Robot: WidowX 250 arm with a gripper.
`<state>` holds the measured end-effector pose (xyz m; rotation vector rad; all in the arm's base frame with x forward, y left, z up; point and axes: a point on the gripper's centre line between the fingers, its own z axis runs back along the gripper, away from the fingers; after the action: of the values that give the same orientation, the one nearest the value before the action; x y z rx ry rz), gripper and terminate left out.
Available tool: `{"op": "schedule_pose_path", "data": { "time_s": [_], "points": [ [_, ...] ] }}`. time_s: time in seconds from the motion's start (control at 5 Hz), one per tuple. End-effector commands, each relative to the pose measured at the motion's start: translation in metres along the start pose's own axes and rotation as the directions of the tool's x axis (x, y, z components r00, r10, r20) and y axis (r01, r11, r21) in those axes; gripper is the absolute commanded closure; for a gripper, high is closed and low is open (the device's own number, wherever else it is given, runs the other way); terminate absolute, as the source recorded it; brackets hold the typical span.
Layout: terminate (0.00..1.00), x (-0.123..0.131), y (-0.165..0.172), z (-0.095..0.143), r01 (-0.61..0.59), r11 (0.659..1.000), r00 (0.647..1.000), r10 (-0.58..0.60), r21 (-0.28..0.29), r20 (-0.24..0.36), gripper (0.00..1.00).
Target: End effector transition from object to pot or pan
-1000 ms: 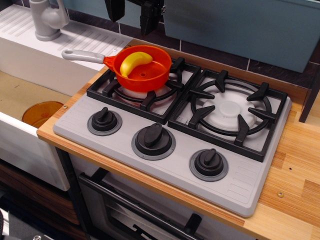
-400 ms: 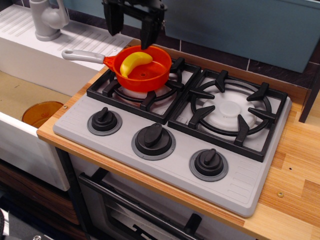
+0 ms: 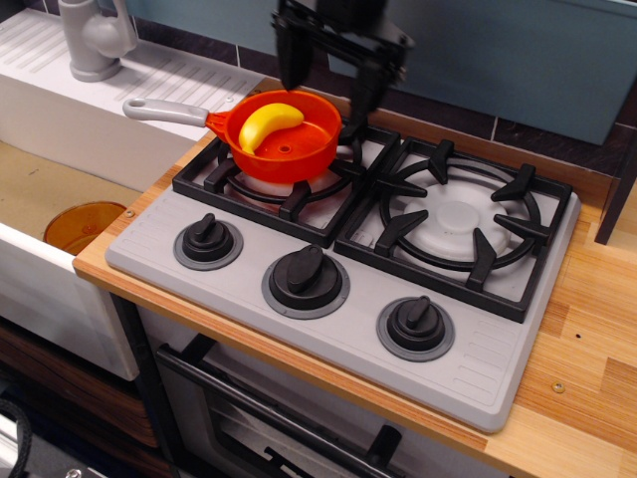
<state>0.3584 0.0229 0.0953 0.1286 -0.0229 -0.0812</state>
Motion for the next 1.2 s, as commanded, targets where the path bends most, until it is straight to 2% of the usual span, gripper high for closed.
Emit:
{"op": "schedule_pose_path", "data": {
  "time_s": [0.0,0.4,0.6,0.8,1.0],
  "points": [
    [0.0,0.005,0.002,0.017,-0.012,1.0,0.992,0.011,0.013,0.124,0.0],
    [0.0,-0.003,0.004,-0.012,-0.006,1.0,0.985,0.007,-0.004,0.17,0.0],
    [0.0,-0.008,0.003,-0.024,-0.007,0.999,0.987,0.015,-0.046,0.163,0.0],
    [0.0,-0.012,0.005,-0.031,0.001,0.997,0.986,0.011,-0.071,0.167,0.0],
    [0.0,-0.012,0.005,-0.031,0.001,0.997,0.986,0.011,-0.071,0.167,0.0]
  ]
}}
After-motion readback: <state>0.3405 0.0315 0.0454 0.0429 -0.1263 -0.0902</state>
